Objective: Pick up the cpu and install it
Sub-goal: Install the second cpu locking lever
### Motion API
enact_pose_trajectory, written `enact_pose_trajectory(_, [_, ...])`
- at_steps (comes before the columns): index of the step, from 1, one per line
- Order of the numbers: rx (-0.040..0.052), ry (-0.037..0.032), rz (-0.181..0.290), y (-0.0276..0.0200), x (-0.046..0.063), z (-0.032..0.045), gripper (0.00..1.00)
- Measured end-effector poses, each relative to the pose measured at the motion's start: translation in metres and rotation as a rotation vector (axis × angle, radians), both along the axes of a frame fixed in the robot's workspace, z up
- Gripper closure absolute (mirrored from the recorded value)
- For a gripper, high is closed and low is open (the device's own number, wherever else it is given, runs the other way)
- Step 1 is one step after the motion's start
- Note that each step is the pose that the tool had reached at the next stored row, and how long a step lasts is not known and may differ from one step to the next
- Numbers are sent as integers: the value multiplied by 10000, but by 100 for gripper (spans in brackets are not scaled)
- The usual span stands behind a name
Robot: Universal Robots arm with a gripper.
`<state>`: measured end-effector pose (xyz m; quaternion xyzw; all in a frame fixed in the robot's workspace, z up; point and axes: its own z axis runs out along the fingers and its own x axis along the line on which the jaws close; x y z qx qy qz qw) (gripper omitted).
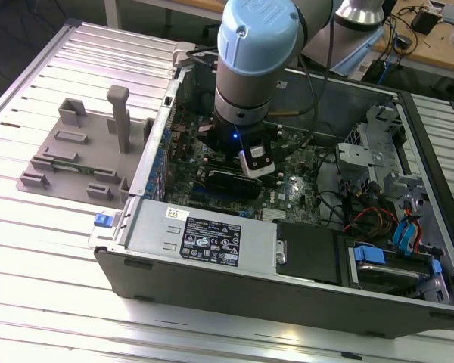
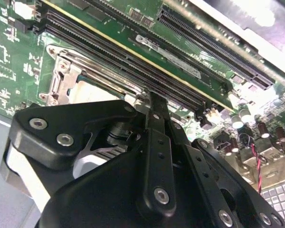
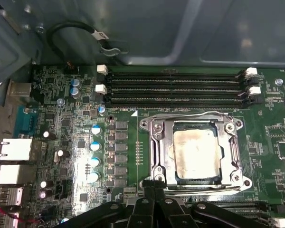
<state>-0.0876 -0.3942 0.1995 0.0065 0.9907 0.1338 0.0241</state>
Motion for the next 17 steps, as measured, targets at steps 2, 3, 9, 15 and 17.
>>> enact_pose_trajectory(2, [-7, 0, 0, 20, -2, 1, 89])
enact_pose_trajectory(3, [-10, 0, 0, 36, -3, 1, 89])
enact_pose_trajectory(9, [-140, -3, -1, 85, -7, 24, 89])
enact_pose_trajectory(15, [-237, -8, 0, 124, -61, 2, 89])
enact_pose_trajectory(17, [-240, -6, -1, 133, -71, -14, 89])
